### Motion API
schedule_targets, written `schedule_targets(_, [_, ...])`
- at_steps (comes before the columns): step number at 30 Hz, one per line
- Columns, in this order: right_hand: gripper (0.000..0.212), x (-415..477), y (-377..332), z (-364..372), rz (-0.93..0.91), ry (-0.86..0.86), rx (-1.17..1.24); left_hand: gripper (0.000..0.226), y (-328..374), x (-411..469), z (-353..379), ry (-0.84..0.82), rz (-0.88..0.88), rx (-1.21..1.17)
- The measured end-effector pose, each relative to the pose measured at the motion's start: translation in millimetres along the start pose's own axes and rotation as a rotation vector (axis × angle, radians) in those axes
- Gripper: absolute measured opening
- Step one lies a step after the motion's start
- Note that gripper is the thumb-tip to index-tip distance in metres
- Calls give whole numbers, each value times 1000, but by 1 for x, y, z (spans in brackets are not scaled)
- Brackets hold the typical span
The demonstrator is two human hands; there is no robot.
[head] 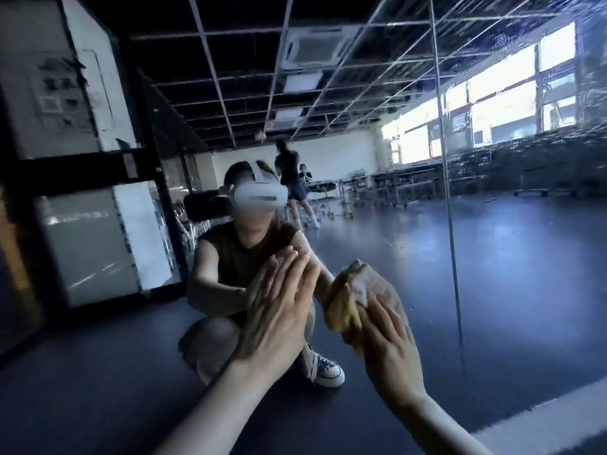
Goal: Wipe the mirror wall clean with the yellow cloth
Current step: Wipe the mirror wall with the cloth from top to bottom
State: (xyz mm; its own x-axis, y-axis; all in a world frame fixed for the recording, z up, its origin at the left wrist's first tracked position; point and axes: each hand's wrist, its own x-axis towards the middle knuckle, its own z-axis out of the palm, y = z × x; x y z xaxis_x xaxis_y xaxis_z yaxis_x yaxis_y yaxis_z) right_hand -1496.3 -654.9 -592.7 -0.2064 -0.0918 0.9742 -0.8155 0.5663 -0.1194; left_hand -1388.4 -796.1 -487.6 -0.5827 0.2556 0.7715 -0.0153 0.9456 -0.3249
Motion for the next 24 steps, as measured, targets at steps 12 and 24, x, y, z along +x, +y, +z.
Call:
schedule_targets(12, [49, 133, 41, -27, 101, 89, 48, 58, 26, 41, 14, 21, 99, 31])
schedule_targets(24, [54, 86, 92, -36, 277, 191, 69, 60, 34, 41, 25, -15, 159, 85])
